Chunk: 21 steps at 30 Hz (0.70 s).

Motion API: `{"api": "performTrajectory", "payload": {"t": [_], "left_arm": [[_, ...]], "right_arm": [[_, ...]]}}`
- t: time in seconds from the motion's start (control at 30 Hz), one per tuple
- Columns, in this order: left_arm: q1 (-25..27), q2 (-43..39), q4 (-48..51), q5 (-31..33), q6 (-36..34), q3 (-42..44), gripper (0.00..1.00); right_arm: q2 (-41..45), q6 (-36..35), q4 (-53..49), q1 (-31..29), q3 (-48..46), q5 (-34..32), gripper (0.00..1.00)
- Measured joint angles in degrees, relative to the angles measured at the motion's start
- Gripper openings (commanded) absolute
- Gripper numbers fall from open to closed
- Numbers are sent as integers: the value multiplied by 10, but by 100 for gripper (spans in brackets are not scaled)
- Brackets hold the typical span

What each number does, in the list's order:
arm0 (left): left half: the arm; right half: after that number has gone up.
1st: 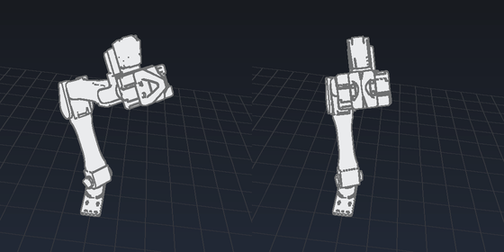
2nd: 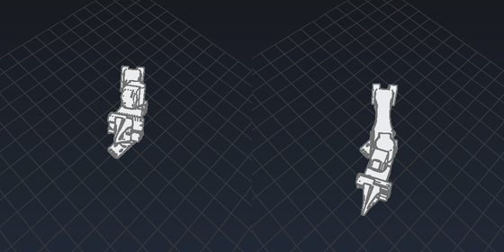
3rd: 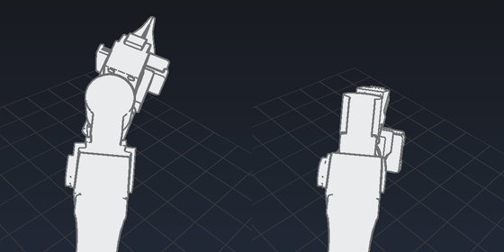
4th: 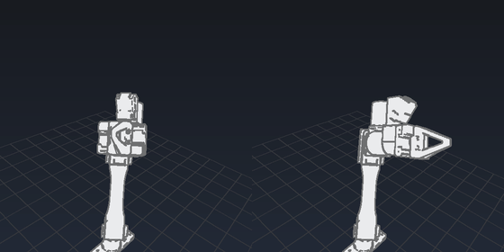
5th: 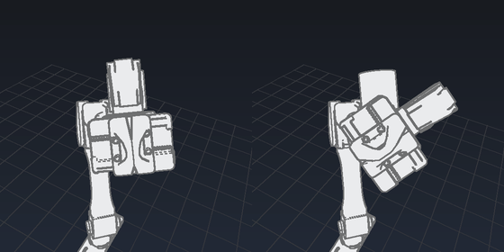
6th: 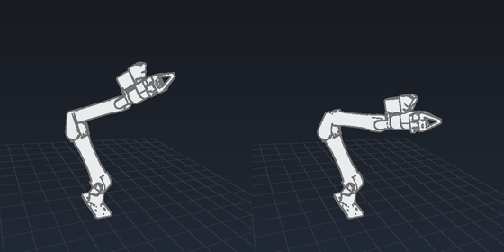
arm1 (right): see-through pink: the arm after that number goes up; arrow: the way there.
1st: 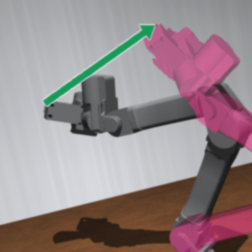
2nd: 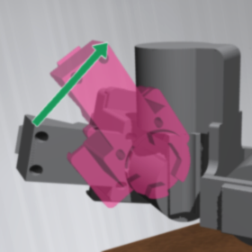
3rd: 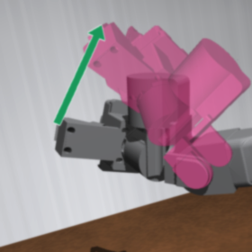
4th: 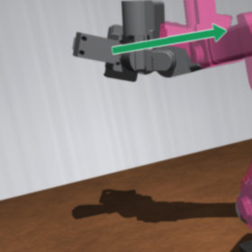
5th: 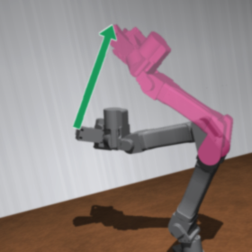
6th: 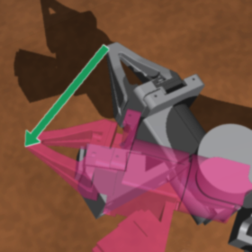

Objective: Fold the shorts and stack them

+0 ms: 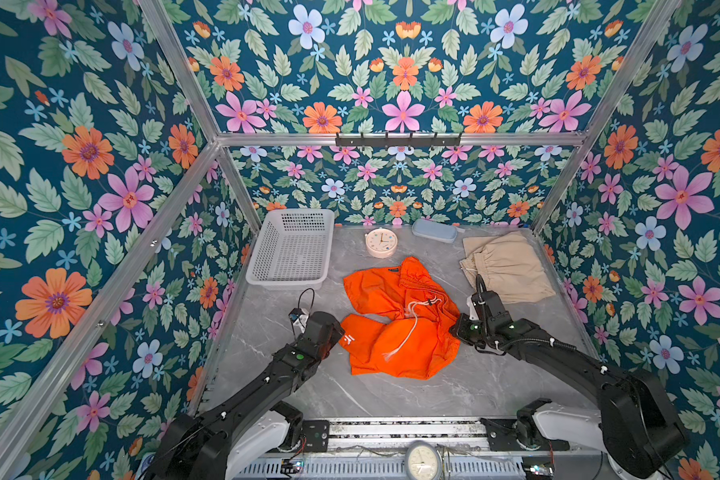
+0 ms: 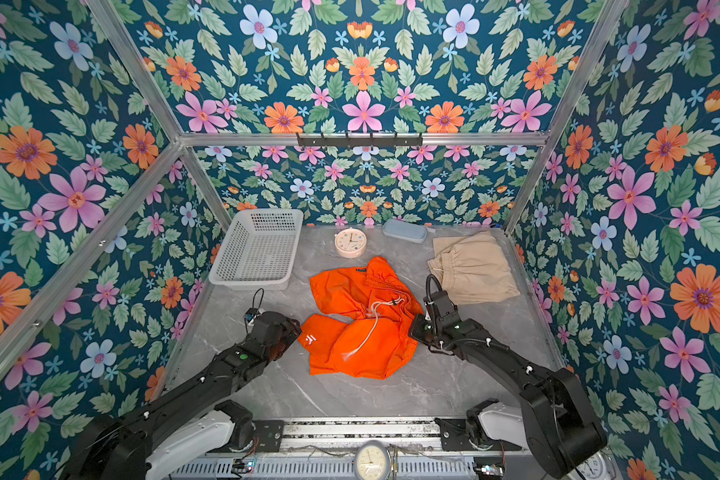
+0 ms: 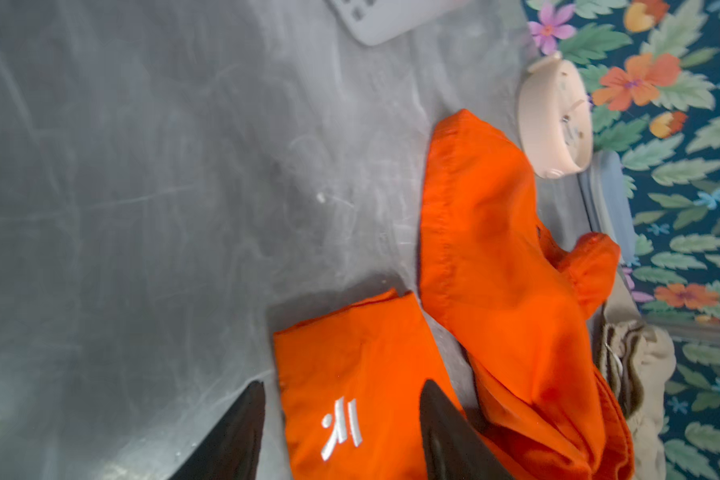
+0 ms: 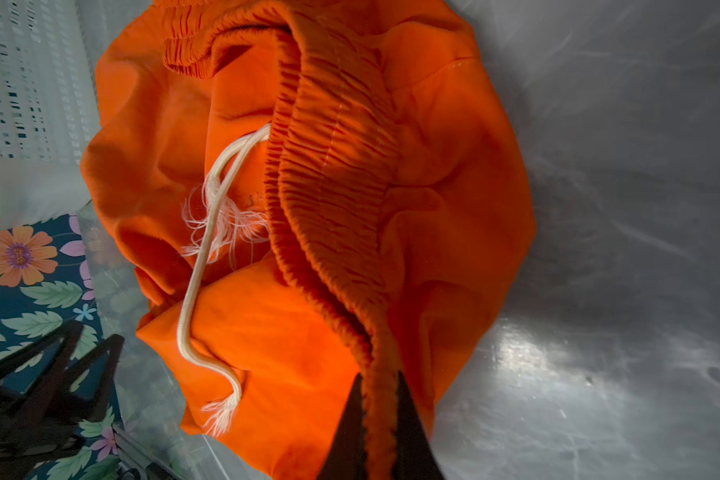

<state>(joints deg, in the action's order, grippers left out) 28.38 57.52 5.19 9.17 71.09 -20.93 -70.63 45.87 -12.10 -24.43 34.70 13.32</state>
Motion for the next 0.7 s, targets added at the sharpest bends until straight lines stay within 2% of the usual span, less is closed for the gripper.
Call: {"api": "performTrajectory", "payload": {"t": [0.27, 0.53, 0.63, 0.7], "left_arm": [[-57, 89, -2, -80, 66, -25, 50], [-73, 210, 15, -143, 69, -112, 43], [-75, 245, 21, -162, 60, -141, 38], [-76, 259, 20, -174, 54, -149, 27]], "right_arm": [[2, 2, 8, 0, 1, 4, 7], [10, 2, 5, 0, 1, 3, 6], [17, 2, 1, 0, 1, 3, 7], [22, 2, -1, 0, 1, -1, 7]]}}
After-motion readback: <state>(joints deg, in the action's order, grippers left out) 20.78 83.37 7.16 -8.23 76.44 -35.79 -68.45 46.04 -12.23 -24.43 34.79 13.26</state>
